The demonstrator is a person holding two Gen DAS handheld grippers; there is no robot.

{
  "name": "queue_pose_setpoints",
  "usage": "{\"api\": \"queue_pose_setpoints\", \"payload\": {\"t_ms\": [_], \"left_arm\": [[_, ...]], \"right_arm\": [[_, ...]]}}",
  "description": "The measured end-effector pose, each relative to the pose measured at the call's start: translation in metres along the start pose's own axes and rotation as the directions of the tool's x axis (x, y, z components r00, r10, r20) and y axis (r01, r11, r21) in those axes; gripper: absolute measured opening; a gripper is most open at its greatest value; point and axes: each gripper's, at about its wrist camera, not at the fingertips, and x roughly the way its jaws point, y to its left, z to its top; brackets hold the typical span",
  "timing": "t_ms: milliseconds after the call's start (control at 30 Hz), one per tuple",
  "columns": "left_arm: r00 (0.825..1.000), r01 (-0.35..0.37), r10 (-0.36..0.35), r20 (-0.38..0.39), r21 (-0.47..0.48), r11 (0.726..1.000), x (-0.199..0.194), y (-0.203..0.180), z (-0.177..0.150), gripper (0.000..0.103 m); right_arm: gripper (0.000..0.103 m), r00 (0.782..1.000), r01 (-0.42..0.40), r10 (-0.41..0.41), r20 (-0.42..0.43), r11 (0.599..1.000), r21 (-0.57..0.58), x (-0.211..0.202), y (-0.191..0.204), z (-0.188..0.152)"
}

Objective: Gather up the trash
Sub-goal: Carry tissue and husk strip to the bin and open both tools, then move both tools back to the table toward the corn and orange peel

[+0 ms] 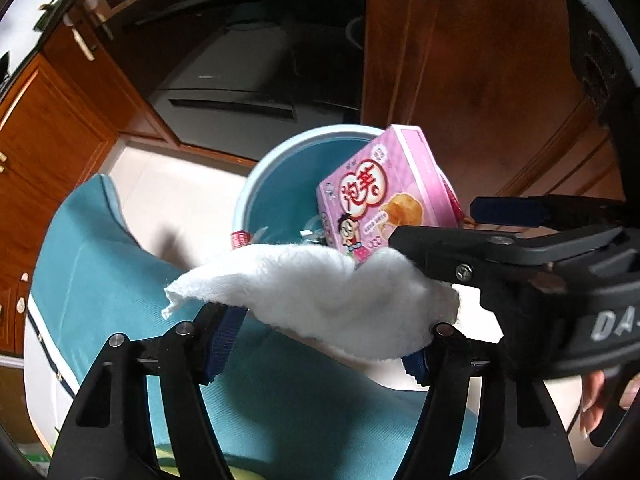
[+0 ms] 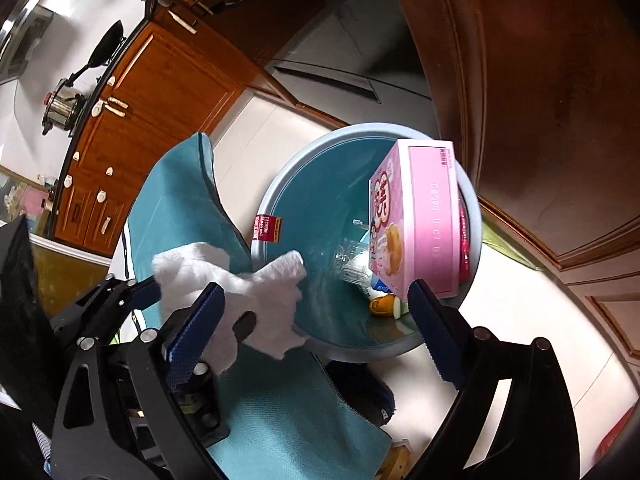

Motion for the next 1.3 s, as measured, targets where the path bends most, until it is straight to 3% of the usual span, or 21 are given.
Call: {"api": "queue_pose_setpoints", "payload": {"t_ms": [100,267,367,433,467,533,633,800,967,1133,1300], "left_arm": [[1.000,0.018,-0.018,-0.015,0.015,1.000,0.009,-0.001,0.003,0.069],[0.997,0.063,-0.064,-0.037,-0.041,0.997,0.023,0.017,0.005,0.069],[0.992,0.120,-0.123,-0.036,-0.079,0.990,0.025,0.026,0.008,0.069],[0.976,0.214,-0.216,-0.013,-0.099,0.972,0.023,0.029,0.012,0.069],[0.974,0.228,-0.228,0.006,-0.097,0.969,0.022,0.030,0.013,0.073],[0.991,0.130,-0.131,-0.008,-0.081,0.988,0.026,0.029,0.017,0.076],[0.981,0.192,-0.194,-0.012,-0.104,0.976,0.026,0.028,0.017,0.076],[0.990,0.140,-0.140,-0.010,-0.047,0.989,0.012,0.021,0.014,0.076],[0.992,0.125,-0.125,0.002,-0.051,0.991,-0.007,0.024,0.005,0.077],[0.998,0.056,-0.054,0.045,-0.040,0.998,-0.048,0.040,-0.032,0.082],[0.998,0.000,0.006,0.064,-0.101,0.995,-0.086,0.073,-0.085,0.085]], "right_arm": [[0.089,1.000,-0.010,0.009,-0.014,1.000,-0.007,0.001,0.000,0.001],[0.089,0.999,-0.025,0.025,0.022,0.999,0.032,-0.006,-0.008,0.012],[0.089,1.000,-0.014,0.013,0.019,0.999,0.032,-0.009,-0.012,0.016],[0.089,1.000,-0.014,0.014,-0.003,0.999,0.033,-0.006,-0.014,0.016],[0.089,1.000,-0.018,0.019,-0.009,0.999,0.037,-0.006,-0.015,0.016],[0.089,1.000,-0.025,0.025,-0.009,0.999,0.041,-0.006,-0.015,0.016],[0.089,1.000,-0.018,0.018,-0.020,0.999,0.027,-0.006,-0.014,0.016],[0.089,1.000,-0.002,0.003,-0.019,0.999,0.046,-0.006,-0.018,0.016],[0.089,0.999,-0.005,0.006,-0.040,1.000,0.013,-0.005,-0.007,0.007],[0.089,0.998,-0.041,0.040,-0.041,0.998,-0.042,-0.015,0.021,-0.012],[0.089,0.995,-0.082,0.073,-0.071,0.988,-0.130,-0.016,0.061,-0.043]]}}
